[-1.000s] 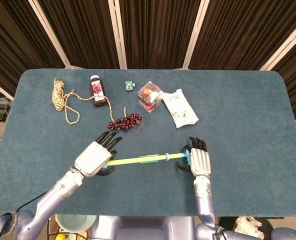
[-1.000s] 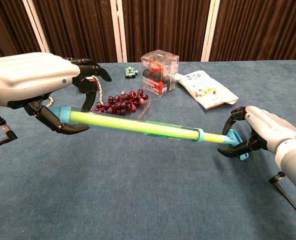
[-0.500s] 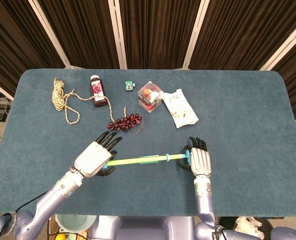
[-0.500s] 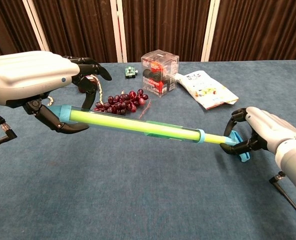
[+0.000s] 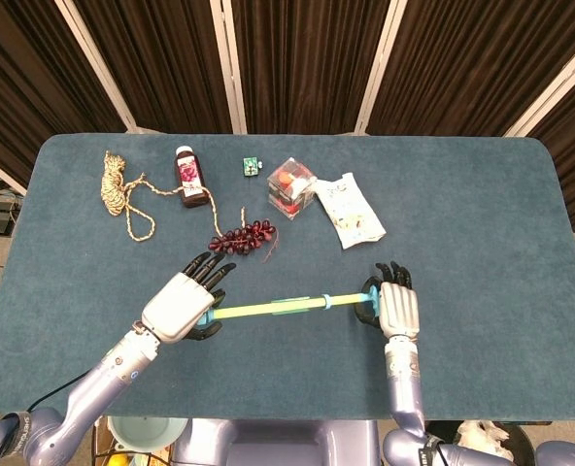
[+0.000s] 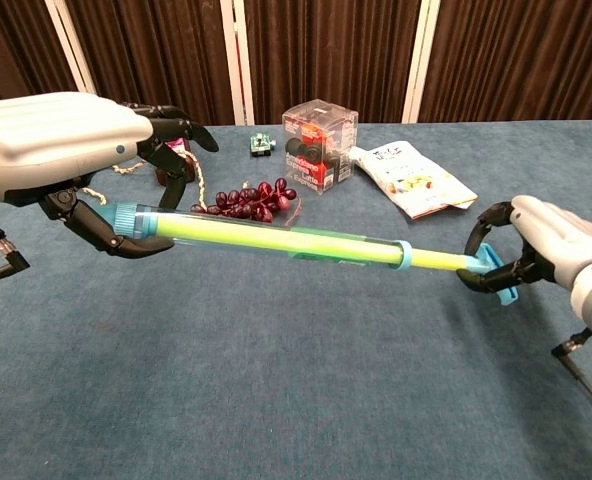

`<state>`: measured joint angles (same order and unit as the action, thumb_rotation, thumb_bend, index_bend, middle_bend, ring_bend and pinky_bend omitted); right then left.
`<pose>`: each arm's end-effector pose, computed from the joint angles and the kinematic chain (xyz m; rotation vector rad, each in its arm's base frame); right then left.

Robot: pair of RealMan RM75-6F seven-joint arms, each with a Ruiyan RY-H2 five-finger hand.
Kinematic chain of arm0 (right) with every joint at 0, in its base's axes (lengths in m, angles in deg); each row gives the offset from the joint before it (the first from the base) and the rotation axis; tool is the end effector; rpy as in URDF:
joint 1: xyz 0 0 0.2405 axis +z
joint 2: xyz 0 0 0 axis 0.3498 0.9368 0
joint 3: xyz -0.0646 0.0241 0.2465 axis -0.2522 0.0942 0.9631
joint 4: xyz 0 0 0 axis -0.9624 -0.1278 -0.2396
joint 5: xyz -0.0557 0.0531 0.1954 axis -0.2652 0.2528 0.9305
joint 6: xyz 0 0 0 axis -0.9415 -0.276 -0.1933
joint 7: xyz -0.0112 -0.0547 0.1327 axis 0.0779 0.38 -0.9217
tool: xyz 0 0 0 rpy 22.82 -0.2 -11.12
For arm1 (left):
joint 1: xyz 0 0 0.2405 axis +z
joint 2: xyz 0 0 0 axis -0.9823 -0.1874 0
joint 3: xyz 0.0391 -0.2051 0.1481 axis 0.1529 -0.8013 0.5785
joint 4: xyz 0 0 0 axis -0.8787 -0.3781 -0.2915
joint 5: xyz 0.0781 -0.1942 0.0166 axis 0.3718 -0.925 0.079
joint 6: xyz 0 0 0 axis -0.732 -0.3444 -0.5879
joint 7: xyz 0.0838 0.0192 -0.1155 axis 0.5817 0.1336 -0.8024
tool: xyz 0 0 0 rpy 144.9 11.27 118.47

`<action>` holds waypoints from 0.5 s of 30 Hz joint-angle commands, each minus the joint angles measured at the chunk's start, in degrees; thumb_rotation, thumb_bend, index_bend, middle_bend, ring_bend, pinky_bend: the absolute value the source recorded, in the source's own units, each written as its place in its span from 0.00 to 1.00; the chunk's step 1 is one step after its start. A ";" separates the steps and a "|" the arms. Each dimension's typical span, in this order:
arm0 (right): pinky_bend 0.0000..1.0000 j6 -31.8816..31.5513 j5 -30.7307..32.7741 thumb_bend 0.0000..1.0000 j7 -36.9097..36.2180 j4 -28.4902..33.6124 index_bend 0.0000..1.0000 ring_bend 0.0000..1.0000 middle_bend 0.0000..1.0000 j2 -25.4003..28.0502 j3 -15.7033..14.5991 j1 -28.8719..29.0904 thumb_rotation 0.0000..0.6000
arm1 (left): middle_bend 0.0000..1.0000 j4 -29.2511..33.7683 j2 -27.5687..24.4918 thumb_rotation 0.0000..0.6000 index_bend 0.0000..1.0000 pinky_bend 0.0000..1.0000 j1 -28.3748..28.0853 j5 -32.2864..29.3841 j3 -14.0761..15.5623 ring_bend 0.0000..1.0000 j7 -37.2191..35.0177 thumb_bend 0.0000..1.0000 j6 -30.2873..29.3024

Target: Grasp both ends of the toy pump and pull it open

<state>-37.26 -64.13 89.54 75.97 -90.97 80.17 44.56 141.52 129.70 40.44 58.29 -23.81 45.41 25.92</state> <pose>-0.1873 -0.2811 -0.0461 1.2430 -1.2682 0.9087 -0.1113 0.2663 0.0349 -2.0880 -0.5513 -0.9448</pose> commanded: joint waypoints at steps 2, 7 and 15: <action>0.00 -0.57 -0.36 0.42 0.50 1.00 0.66 0.00 0.18 1.46 1.00 0.27 1.00 | 0.09 0.41 -0.72 1.00 0.59 0.10 0.31 0.32 -0.18 0.00 -0.58 0.42 -0.53; 0.00 -1.31 -0.70 0.42 1.26 2.53 0.67 0.00 0.18 4.09 2.34 0.43 1.00 | 0.09 1.02 -1.92 1.00 0.59 0.10 0.99 0.73 -0.08 0.00 -1.64 0.42 -1.30; 0.00 -1.62 0.43 0.43 1.00 3.96 0.67 0.00 0.18 8.77 4.24 -0.32 1.00 | 0.09 1.32 -3.13 1.00 0.59 0.10 2.25 2.59 1.18 0.00 -3.28 0.42 -2.11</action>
<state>-38.90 -64.03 90.66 79.65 -82.83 84.00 44.42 142.83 126.68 42.54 60.71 -22.79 42.28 23.91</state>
